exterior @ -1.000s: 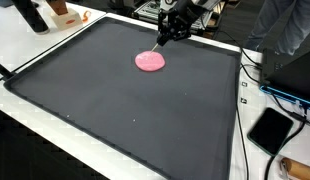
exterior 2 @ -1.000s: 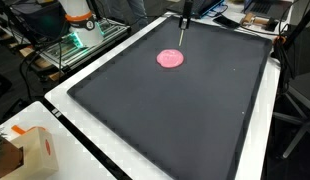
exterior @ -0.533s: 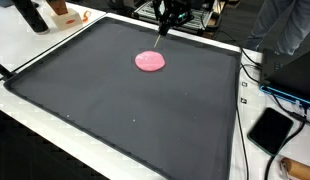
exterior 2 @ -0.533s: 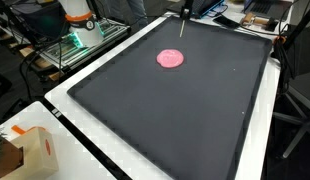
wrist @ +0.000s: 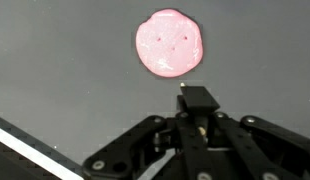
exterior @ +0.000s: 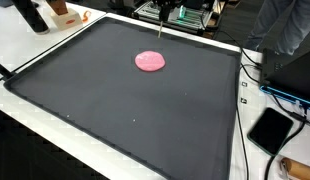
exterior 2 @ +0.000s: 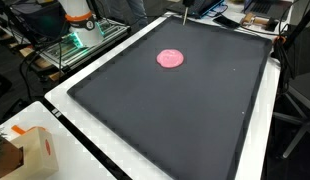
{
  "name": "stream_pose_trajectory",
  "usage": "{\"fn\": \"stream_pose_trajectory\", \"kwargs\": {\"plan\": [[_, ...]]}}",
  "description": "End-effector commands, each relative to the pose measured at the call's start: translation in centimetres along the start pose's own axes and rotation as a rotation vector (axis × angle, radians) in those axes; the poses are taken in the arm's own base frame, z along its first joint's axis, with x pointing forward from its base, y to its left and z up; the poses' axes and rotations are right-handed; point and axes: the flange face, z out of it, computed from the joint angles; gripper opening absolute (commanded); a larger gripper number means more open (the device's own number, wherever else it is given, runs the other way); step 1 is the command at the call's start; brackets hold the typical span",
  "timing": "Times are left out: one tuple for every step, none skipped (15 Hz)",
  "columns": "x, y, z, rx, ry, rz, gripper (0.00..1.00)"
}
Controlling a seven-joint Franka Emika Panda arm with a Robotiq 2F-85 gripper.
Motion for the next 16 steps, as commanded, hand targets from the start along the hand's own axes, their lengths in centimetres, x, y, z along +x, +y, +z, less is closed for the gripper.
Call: {"fn": "stream_pose_trajectory", "kwargs": {"plan": [[-1.1, 1.2, -1.9, 0.062, -0.012, -0.016, 0.03], [-1.3, 1.4, -2.3, 0.072, -0.011, -0.023, 0.03], [-0.5, 1.0, -1.5, 0.035, -0.003, -0.008, 0.12], [-0.6, 1.2, -1.9, 0.042, -0.003, -0.012, 0.12], [-0.7, 1.3, -2.2, 0.045, -0.001, -0.012, 0.12], [-0.7, 1.3, -2.3, 0.046, 0.0, -0.013, 0.12], [-0.7, 1.3, -2.3, 0.046, 0.0, -0.014, 0.12], [-0.7, 1.3, -2.3, 0.046, -0.001, -0.014, 0.12], [-0.7, 1.3, -2.3, 0.047, -0.001, -0.015, 0.12], [-0.7, 1.3, -2.3, 0.047, -0.001, -0.015, 0.12], [-0.7, 1.3, -2.3, 0.047, -0.001, -0.015, 0.12], [-0.7, 1.3, -2.3, 0.047, -0.001, -0.016, 0.03], [-0.8, 1.5, -1.7, 0.078, -0.006, -0.028, 0.03], [-1.0, 1.7, -0.8, 0.086, -0.013, -0.028, 0.03], [-1.1, 1.8, -0.2, 0.104, -0.012, -0.036, 0.03], [-1.3, 1.8, 0.5, 0.122, -0.013, -0.046, 0.03]]}}
